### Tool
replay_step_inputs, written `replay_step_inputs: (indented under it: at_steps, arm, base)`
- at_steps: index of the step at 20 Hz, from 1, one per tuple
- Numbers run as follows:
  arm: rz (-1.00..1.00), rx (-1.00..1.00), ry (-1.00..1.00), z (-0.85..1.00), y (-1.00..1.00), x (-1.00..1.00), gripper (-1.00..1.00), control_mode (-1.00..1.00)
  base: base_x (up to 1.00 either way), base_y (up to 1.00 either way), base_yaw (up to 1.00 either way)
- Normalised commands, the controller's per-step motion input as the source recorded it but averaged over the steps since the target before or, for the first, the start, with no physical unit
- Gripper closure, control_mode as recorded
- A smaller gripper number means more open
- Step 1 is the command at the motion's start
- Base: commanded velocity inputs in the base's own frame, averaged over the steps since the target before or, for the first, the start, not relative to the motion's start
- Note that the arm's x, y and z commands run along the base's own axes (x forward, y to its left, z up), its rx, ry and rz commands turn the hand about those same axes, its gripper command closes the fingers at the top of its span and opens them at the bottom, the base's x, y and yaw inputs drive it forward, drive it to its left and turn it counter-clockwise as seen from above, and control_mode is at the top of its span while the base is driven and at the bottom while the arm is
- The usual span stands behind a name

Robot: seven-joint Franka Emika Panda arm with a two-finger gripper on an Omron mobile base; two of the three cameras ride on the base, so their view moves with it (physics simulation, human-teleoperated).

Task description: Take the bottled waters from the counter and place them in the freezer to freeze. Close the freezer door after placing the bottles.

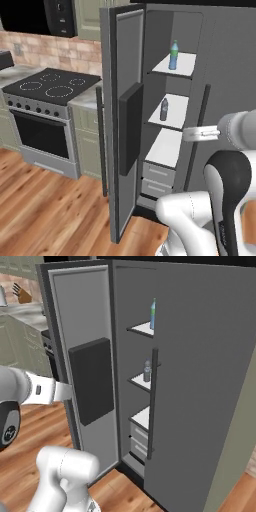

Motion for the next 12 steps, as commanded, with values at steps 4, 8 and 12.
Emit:
replay_step_inputs:
  at_steps: [4,8,12]
  arm:
    - [-0.01,0.01,-0.15,-0.41,0.83,0.1,-1.0,-1.0]
    - [-0.08,0.08,-0.2,-0.49,0.89,0.01,-1.0,-1.0]
    - [-0.11,0.17,-0.2,-0.55,0.84,0.37,-1.0,-1.0]
  base:
    - [0.0,0.0,0.0]
    - [0.0,0.0,0.0]
    - [0.0,0.0,0.0]
